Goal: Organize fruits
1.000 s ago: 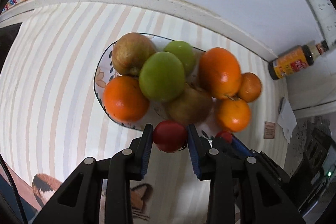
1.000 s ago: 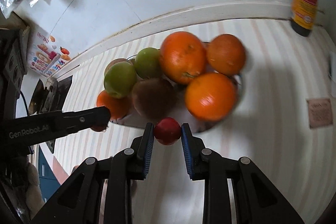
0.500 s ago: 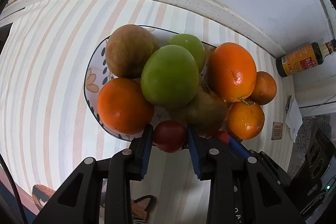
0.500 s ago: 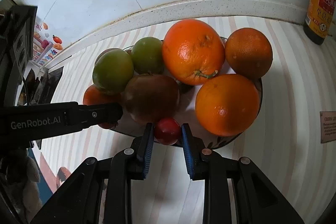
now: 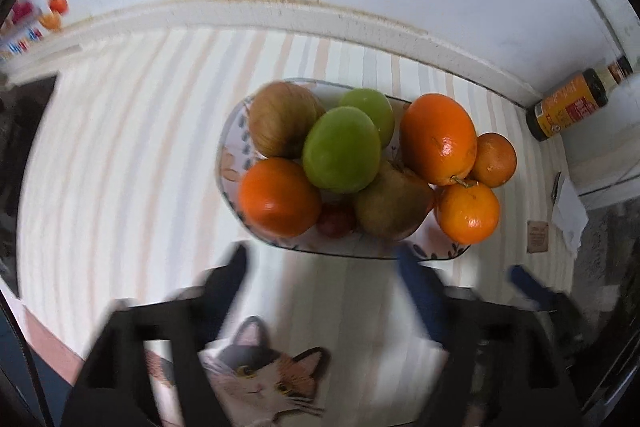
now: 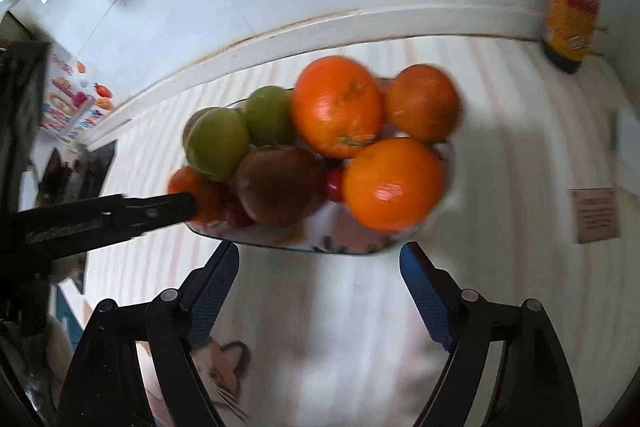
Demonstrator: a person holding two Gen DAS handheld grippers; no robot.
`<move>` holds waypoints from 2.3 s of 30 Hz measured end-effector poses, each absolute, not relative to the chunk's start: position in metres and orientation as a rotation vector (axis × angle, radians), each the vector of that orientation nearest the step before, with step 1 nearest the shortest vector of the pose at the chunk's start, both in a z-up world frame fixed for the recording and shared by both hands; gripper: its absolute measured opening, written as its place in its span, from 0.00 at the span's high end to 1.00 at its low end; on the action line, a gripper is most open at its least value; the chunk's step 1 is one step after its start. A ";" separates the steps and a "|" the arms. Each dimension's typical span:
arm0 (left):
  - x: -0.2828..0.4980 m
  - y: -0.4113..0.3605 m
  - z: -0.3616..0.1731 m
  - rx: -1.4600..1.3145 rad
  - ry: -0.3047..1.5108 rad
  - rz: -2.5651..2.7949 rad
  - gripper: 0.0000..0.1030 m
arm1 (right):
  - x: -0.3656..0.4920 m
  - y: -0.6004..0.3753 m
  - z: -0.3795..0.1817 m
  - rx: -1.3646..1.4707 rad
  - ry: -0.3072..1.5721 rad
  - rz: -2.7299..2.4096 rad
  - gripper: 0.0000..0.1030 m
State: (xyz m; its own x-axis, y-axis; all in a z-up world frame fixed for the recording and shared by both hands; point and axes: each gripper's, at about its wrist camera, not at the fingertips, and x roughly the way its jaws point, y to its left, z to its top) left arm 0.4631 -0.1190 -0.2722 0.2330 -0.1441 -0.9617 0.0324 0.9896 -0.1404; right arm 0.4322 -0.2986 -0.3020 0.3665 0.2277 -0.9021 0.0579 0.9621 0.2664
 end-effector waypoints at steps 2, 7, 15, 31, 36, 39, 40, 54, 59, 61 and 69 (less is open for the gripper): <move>0.453 -0.118 -0.260 -0.049 1.293 -0.100 0.08 | 0.426 -0.303 -0.289 0.232 1.202 0.070 0.07; 0.434 -0.114 -0.239 0.010 1.233 -0.046 0.07 | 0.409 -0.312 -0.259 0.158 1.180 0.004 0.06; 0.404 -0.110 -0.210 0.012 1.168 -0.003 0.07 | 0.383 -0.320 -0.216 0.137 1.114 0.004 0.06; 0.280 -0.074 -0.093 0.003 0.906 -0.027 0.07 | 0.257 -0.284 -0.087 0.112 0.932 -0.002 0.05; 0.237 -0.061 -0.068 0.010 0.860 -0.057 0.07 | 0.202 -0.270 -0.050 0.110 0.873 -0.027 0.05; 0.212 -0.055 -0.054 0.018 0.835 -0.077 0.07 | 0.167 -0.263 -0.030 0.113 0.844 -0.040 0.03; 0.201 -0.052 -0.049 0.022 0.825 -0.081 0.07 | 0.160 -0.261 -0.026 0.115 0.838 -0.040 0.03; 0.130 -0.054 -0.016 0.022 0.757 -0.072 0.07 | 0.074 -0.249 0.021 0.095 0.772 0.017 0.03; 0.128 -0.057 -0.017 0.018 0.746 -0.049 0.07 | 0.076 -0.257 0.017 0.110 0.783 0.030 0.03; 0.132 -0.058 -0.019 0.010 0.745 -0.050 0.07 | 0.080 -0.259 0.013 0.106 0.786 0.030 0.03; 0.168 -0.068 -0.028 0.031 0.758 -0.022 0.00 | 0.118 -0.266 -0.001 0.109 0.802 0.035 0.03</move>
